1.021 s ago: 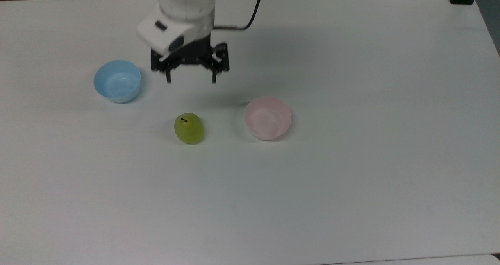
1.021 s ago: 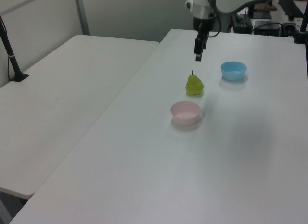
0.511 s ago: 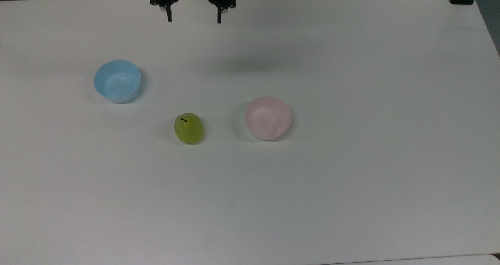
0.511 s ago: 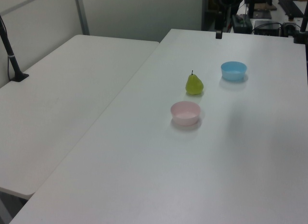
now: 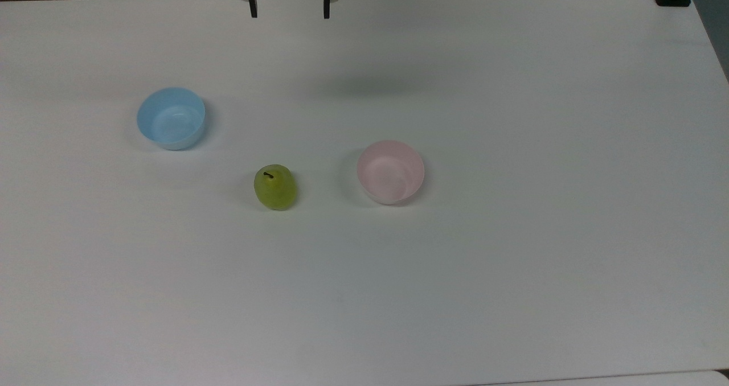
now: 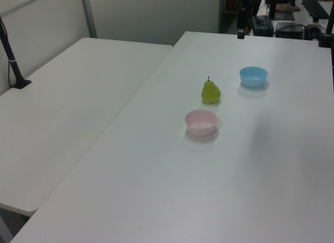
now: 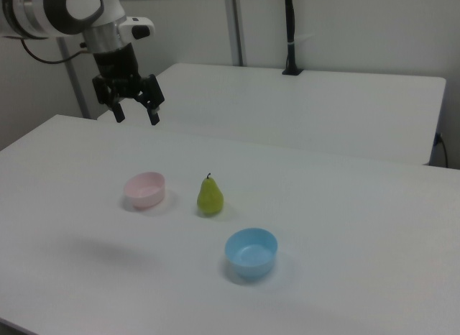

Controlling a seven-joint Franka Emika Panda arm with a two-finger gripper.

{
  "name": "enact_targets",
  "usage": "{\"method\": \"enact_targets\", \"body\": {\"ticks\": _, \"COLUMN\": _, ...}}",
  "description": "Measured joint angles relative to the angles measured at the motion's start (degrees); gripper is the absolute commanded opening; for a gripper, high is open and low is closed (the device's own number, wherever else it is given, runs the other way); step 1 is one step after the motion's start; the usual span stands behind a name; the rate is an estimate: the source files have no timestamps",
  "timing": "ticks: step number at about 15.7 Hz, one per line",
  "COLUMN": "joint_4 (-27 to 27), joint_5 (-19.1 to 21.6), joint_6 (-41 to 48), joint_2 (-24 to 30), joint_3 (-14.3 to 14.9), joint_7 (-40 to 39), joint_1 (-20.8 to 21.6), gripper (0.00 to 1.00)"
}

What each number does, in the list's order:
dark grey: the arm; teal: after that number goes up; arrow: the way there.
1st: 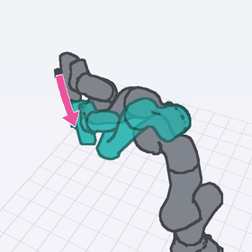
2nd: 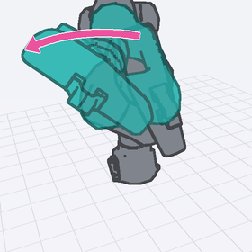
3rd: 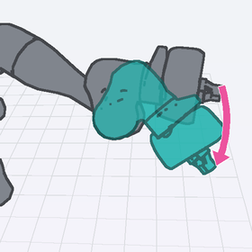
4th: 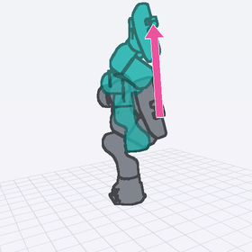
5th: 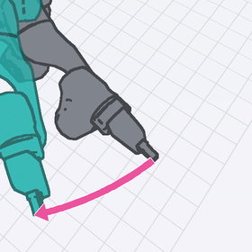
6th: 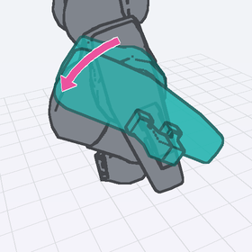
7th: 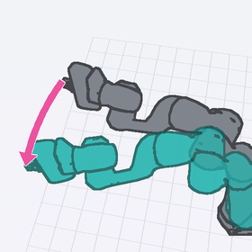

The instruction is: Pick up a pear from the bowl

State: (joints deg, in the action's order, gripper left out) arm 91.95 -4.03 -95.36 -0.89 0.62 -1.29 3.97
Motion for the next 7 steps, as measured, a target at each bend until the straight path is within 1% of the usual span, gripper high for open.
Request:
{"method": "enact_targets", "body": {"ticks": 3, "joint_4": 0.6, "joint_5": 1.8, "joint_6": 1.6, "joint_2": 1.0, "joint_3": 0.1, "joint_7": 0.1, "joint_1": -0.2, "gripper": 1.0}}
{"method": "enact_targets", "body": {"ticks": 7, "joint_4": 1.3, "joint_5": 1.9, "joint_6": 1.9, "joint_2": 1.6, "joint_3": 0.4, "joint_7": 0.1, "joint_1": -0.3, "gripper": 1.0}}
